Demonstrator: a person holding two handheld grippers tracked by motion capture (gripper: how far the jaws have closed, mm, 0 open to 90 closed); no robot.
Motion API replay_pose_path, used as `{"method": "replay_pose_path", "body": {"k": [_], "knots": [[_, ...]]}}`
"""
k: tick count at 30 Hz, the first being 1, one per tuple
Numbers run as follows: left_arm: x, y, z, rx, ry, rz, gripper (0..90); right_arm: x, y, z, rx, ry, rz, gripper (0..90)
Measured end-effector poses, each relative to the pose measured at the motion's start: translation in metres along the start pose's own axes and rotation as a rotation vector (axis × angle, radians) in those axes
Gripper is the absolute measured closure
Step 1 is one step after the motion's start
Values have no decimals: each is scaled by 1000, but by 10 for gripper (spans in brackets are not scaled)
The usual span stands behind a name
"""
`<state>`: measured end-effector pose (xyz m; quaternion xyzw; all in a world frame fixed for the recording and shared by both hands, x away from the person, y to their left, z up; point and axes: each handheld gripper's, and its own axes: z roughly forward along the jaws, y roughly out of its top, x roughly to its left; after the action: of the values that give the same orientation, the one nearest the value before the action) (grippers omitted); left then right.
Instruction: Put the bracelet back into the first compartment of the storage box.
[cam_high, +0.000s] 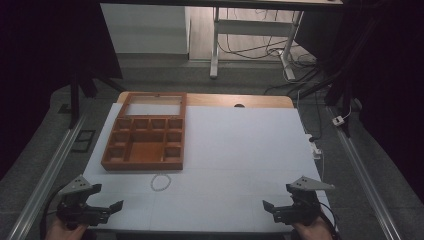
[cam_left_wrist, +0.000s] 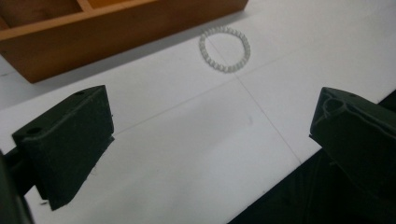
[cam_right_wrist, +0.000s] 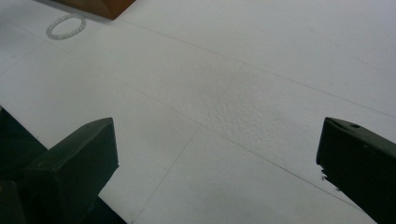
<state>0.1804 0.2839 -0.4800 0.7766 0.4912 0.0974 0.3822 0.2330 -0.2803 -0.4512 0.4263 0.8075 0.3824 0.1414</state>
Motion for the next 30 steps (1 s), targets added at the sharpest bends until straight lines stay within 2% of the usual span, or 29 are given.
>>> {"method": "replay_pose_path", "body": {"k": [3, 9, 18, 30], "knots": [[-1, 0, 1, 11, -13, 14, 1, 0, 0, 1, 6, 0, -1, 0], [1, 1, 2, 23, -45, 10, 1, -7, 0, 0, -8, 30, 53, 0], [0, 2, 4, 39, -47, 26, 0, -4, 0, 1, 6, 52, 25, 0], [-2, 4, 6, 43, -48, 42, 0, -4, 0, 2, 17, 57, 18, 0]]}}
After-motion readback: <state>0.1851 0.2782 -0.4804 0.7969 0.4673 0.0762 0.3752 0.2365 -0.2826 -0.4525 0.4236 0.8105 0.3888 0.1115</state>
